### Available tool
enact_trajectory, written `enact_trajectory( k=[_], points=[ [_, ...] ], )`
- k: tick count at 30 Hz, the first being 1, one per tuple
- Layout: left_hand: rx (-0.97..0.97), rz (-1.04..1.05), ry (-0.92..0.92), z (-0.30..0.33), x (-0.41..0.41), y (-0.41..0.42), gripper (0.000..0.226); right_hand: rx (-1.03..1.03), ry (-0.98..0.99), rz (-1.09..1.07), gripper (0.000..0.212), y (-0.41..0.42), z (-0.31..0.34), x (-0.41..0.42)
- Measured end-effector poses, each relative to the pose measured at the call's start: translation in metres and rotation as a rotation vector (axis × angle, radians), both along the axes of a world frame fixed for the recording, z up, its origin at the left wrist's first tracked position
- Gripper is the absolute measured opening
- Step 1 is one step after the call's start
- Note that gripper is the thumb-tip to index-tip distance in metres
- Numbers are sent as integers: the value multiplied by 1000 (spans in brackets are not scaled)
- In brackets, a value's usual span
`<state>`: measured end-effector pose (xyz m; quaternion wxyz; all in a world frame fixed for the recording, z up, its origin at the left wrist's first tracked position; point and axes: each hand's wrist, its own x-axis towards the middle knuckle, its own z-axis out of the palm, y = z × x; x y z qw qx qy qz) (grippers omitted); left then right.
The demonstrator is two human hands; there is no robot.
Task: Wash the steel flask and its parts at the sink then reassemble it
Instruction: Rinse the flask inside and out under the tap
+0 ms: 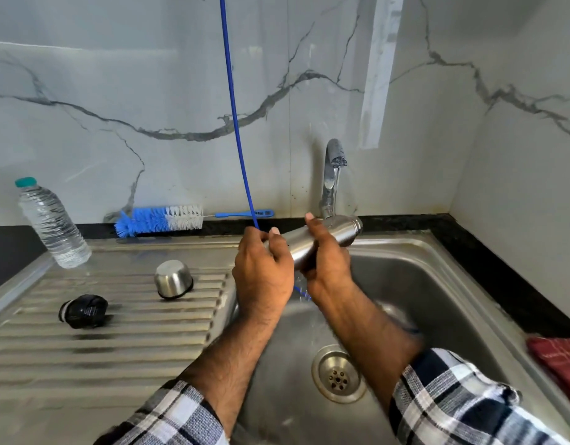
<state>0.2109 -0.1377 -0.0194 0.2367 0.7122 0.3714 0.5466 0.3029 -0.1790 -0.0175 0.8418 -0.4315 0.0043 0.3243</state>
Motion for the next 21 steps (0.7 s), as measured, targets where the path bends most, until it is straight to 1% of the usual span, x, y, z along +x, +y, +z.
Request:
enact_trajectory(
  k=[2, 4, 6, 7, 9, 10, 11, 12, 13, 14, 15, 16, 17, 18, 19, 20, 21],
  points=[
    [-23, -14, 27, 3, -1, 1, 22, -16, -27, -43, 69, -2, 3, 2],
    [-99, -60, 27, 6, 3, -1, 24, -35, -55, -108, 71, -6, 9, 12],
    [-318, -136, -11, 9, 8, -4, 28, 7, -38, -115, 73, -12, 13, 24],
    [-490, -184, -47, 12, 9, -5, 28, 43, -27, -85, 71, -14, 15, 31],
    [-859, -293, -115, 18, 9, -8, 24, 122, -12, -22, 57, -23, 19, 38],
    [-1008, -335, -123, 22, 6, -9, 25, 157, -6, -7, 52, -27, 19, 42],
    [-1117, -368, -116, 25, 0, -8, 27, 183, 5, -7, 50, -30, 19, 44],
    [-1180, -385, -99, 28, -5, -8, 28, 206, 14, -20, 49, -33, 21, 47],
    [-1205, -392, -83, 27, -9, -4, 28, 217, 22, -26, 48, -34, 22, 48],
    [-1187, -388, -73, 28, -12, -1, 27, 203, 24, -33, 45, -33, 22, 50],
    [-1088, -358, -54, 26, -15, 2, 27, 178, 29, -30, 41, -32, 22, 50],
    [-886, -291, -2, 23, -18, 6, 28, 124, 41, -44, 38, -29, 21, 50],
    [-581, -193, 80, 19, -19, 10, 30, 66, 59, -66, 38, -27, 19, 52],
    [-235, -111, 145, 13, -21, 11, 31, 9, 78, -96, 37, -24, 15, 55],
    [67, -75, 165, 8, -22, 9, 29, -22, 96, -130, 34, -22, 13, 54],
    [256, -67, 159, 6, -20, 4, 27, -43, 97, -162, 32, -19, 12, 50],
    [366, -67, 158, 6, -18, -1, 26, -62, 84, -185, 36, -15, 9, 47]
  ],
)
